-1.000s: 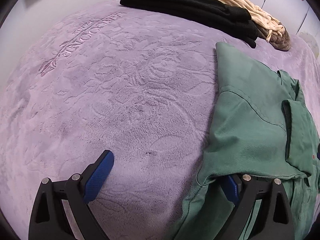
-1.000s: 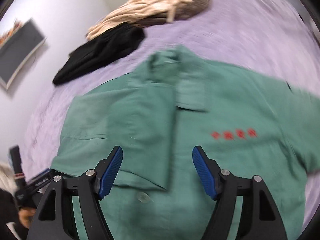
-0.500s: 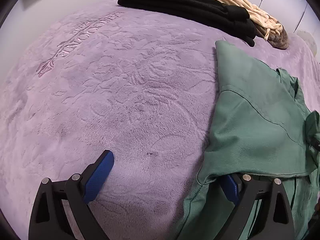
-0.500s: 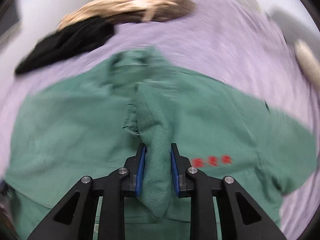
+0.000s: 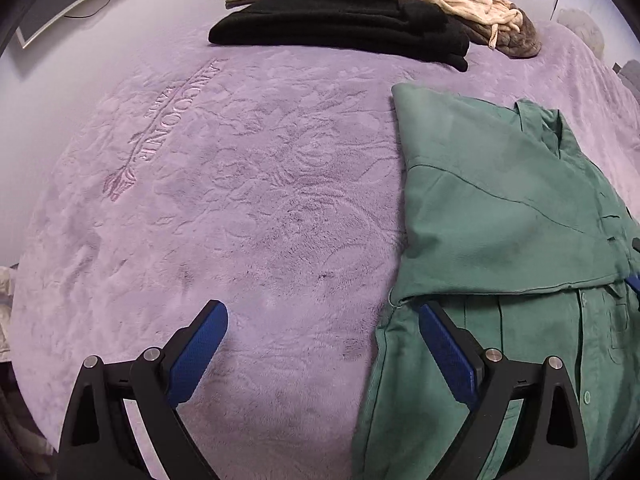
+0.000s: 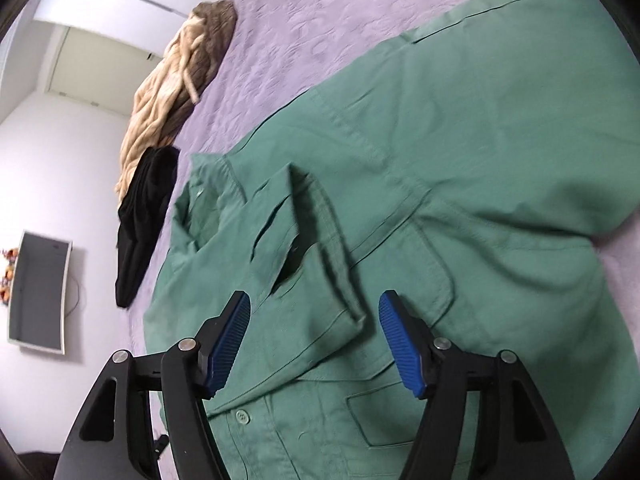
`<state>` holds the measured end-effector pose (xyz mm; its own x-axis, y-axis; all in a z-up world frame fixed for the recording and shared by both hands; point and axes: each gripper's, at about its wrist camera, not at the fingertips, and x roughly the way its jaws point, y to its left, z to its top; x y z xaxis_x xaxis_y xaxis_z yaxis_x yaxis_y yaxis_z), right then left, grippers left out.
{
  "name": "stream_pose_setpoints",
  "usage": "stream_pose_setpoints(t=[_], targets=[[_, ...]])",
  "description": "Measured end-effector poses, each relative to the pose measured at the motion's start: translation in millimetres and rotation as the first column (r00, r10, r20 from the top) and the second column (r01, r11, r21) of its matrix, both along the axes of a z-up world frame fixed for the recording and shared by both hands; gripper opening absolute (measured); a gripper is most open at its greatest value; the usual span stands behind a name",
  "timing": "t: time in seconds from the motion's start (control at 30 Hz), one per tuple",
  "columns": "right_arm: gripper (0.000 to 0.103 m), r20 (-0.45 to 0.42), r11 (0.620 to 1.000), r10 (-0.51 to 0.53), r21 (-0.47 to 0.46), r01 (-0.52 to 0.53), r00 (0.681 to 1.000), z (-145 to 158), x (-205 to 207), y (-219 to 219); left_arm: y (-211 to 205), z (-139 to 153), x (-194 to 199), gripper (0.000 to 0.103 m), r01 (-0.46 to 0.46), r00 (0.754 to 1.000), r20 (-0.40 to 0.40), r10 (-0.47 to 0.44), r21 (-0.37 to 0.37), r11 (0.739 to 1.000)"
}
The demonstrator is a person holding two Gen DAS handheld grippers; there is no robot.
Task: Fold small clothes
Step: 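Fold the held sleeve across the jacket front and open the right gripper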
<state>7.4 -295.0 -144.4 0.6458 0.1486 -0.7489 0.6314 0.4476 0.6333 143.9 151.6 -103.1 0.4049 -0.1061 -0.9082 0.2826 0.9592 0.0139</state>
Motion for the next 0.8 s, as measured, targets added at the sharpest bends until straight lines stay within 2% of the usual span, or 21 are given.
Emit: stream_pose_setpoints(t=[0.03,0.07,0.1,0.13,0.2,0.4,0.43,0.47,0.5,0.53,0.6,0.8], targets=[[0.070,-0.035,0.999,0.017,-0.027,-0.018,0.999,-3,10,3,-3,4,-1,0.097,-0.008,1.000,0.011,0.008,-0.002,1.000],[0.056,-0.068,0.998,0.026,-0.050,-0.029,0.997,-5,15,5,-6,7,-1,0.097,-0.011,1.000,0.016,0.011,-0.003,1.000],[0.038,-0.109,0.996,0.026,-0.082,-0.035,0.994,-7,17,6,-14,8,0,0.097,-0.007,1.000,0.020,0.007,-0.004,1.000],[0.014,-0.147,0.994,0.024,-0.099,-0.038,0.989,-10,17,6,-23,8,0,0.097,0.001,1.000,0.021,-0.001,-0.001,1.000],[0.014,-0.120,0.999,0.004,-0.052,-0.011,0.993,-13,8,2,-42,7,0,0.097,0.025,0.999,0.024,-0.025,0.009,1.000],[0.016,-0.090,1.000,0.015,-0.015,-0.016,0.996,-5,-29,-11,-108,2,-25,0.097,0.128,0.992,-0.011,-0.128,-0.024,0.991],[0.023,-0.075,1.000,0.008,0.000,-0.008,0.997,-4,-39,-16,-119,1,-32,0.097,0.149,0.989,-0.019,-0.149,-0.024,0.989],[0.040,-0.064,1.000,0.000,0.012,0.001,0.998,-2,-50,-21,-131,-1,-39,0.097,0.173,0.984,-0.028,-0.173,-0.022,0.985],[0.050,-0.050,1.000,-0.012,0.024,0.013,0.999,0,-61,-26,-143,-3,-46,0.097,0.200,0.979,-0.036,-0.200,-0.019,0.980],[0.067,-0.032,0.999,-0.030,0.034,0.031,0.999,2,-74,-33,-155,-4,-53,0.097,0.222,0.974,-0.040,-0.222,-0.016,0.975],[0.069,-0.003,0.997,-0.060,0.041,0.060,0.998,7,-97,-49,-179,-7,-68,0.097,0.263,0.964,-0.050,-0.263,-0.012,0.965],[0.069,0.014,0.983,-0.179,0.053,0.178,0.984,17,-156,-106,-247,-12,-104,0.097,0.343,0.935,-0.080,-0.345,-0.030,0.939]])
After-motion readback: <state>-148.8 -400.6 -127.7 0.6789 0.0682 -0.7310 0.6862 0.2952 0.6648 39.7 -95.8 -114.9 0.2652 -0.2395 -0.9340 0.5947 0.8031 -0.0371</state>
